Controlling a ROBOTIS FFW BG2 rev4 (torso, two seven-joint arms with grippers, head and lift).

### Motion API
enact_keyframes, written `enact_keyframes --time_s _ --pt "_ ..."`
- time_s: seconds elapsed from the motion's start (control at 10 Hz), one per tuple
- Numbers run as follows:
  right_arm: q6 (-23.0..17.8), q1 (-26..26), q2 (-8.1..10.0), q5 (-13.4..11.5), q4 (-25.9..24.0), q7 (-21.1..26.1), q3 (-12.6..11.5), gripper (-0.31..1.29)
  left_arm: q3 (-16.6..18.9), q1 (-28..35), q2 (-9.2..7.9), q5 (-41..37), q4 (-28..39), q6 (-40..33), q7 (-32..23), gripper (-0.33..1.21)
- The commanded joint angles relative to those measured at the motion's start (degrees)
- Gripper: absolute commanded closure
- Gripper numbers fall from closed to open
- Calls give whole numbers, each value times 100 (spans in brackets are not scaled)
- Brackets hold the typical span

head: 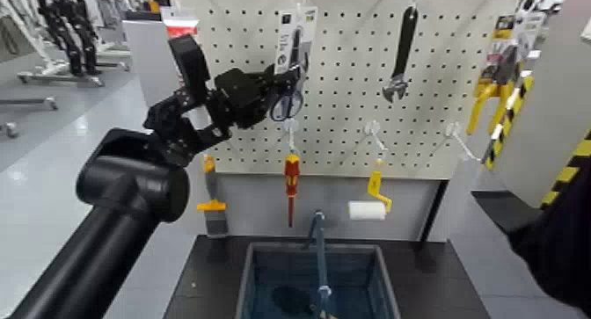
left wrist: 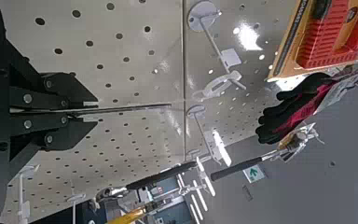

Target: Put the blue scissors into the crate.

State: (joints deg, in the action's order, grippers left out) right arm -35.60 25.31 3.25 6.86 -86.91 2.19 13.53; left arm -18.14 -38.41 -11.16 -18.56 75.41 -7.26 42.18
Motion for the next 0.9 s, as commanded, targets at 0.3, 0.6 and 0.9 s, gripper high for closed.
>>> enact_keyframes --time_s 0.3,0.6,0.9 --pt "0 0 0 0 -2 0 0 9 12 -9 0 19 18 -29 0 118" --pt "0 0 0 0 -2 0 -9 9 12 0 -9 2 158 -47 0 118" --pt "0 18 -18 9 -2 0 -53 9 223 404 -44 -34 1204 217 0 118"
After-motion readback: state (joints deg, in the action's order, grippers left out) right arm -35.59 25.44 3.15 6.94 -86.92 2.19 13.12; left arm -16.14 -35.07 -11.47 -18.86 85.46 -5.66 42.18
